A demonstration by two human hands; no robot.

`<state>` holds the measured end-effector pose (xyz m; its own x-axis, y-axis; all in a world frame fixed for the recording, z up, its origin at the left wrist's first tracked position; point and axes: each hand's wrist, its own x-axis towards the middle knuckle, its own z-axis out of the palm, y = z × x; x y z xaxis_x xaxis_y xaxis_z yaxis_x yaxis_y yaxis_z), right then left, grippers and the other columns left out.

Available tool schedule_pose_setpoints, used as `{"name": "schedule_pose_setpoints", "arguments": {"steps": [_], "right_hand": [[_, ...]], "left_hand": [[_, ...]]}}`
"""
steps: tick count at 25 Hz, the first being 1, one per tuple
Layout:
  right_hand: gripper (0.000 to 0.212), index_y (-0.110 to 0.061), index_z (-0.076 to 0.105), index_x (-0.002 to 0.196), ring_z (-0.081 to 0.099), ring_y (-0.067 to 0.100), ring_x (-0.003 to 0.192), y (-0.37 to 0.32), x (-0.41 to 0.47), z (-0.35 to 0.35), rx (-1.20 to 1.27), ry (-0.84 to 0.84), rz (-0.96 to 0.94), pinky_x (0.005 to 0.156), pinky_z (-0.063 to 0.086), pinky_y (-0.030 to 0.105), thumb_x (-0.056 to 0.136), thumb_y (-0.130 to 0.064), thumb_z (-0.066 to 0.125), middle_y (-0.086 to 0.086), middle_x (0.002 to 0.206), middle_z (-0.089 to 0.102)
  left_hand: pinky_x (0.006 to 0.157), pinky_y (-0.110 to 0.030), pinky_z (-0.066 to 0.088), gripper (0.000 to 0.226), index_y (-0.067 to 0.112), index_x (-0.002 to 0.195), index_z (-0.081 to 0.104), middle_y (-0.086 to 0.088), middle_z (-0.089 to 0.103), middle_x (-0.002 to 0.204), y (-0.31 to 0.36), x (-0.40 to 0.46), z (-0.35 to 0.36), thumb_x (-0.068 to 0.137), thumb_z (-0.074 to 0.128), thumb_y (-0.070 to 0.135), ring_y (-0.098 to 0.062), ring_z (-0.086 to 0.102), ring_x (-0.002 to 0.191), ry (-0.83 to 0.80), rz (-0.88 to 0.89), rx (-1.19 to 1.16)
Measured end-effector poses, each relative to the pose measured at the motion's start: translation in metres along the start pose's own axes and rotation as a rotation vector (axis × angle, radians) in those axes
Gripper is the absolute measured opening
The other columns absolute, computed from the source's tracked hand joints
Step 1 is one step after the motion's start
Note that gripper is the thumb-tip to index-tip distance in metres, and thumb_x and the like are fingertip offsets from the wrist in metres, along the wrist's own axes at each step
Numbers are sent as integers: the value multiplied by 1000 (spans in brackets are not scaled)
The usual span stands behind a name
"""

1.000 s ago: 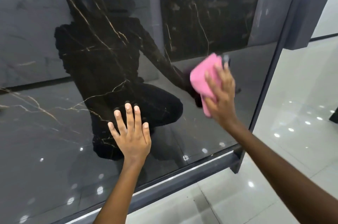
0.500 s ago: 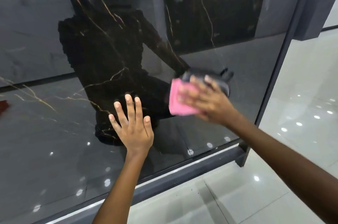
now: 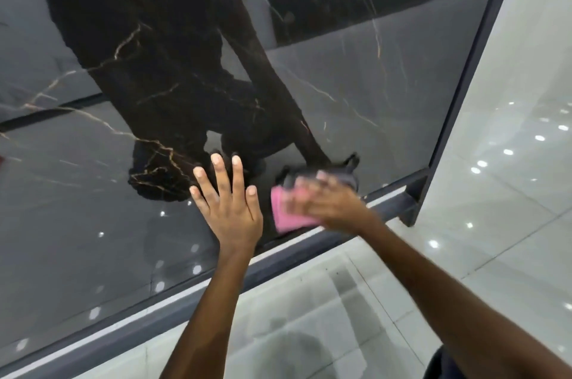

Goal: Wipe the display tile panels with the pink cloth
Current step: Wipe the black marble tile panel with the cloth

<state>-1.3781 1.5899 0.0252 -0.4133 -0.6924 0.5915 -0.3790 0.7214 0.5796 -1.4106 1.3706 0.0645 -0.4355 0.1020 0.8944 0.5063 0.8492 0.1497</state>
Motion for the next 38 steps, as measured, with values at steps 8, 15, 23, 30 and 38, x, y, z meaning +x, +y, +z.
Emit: {"name": "schedule_pose_setpoints", "arguments": {"steps": [8,15,23,30,38], "right_hand": [[74,-17,-8,145,-2,26,149,-91,30,-3,889,362,1811,115,-5,11,99,-21,50,16,160,-10],[70,-1,9,152,18,30,147,63,-40,-3,620,519,2020,116,14,30,100,-34,42,17,160,13],[78,0,-11,150,-10,7,143,-68,53,-1,836,334,1858,108,-7,3,102,-31,41,11,159,-19],[72,-11,7,155,20,26,146,58,-52,11,680,628,2196,120,17,42,99,-36,44,9,162,12],[78,0,11,151,5,38,147,22,26,-1,426,547,1420,120,7,46,99,-57,25,30,156,6]], "left_hand": [[119,-46,-5,60,26,157,-2,6,-16,163,1,-10,17,104,24,39,-21,-17,150,104,-20,125],[119,-46,-8,77,25,157,-3,5,-19,162,3,-11,18,98,38,52,-22,-20,149,109,-10,169],[119,-48,-4,76,23,157,-1,2,-14,164,4,-7,28,98,29,60,-25,-15,150,201,13,234],[120,-47,-4,75,22,157,-1,1,-12,164,2,-11,35,98,26,60,-25,-13,150,239,41,265],[120,-47,-5,75,22,157,-2,1,-13,164,2,-12,33,99,27,59,-25,-14,150,231,48,243]]}}
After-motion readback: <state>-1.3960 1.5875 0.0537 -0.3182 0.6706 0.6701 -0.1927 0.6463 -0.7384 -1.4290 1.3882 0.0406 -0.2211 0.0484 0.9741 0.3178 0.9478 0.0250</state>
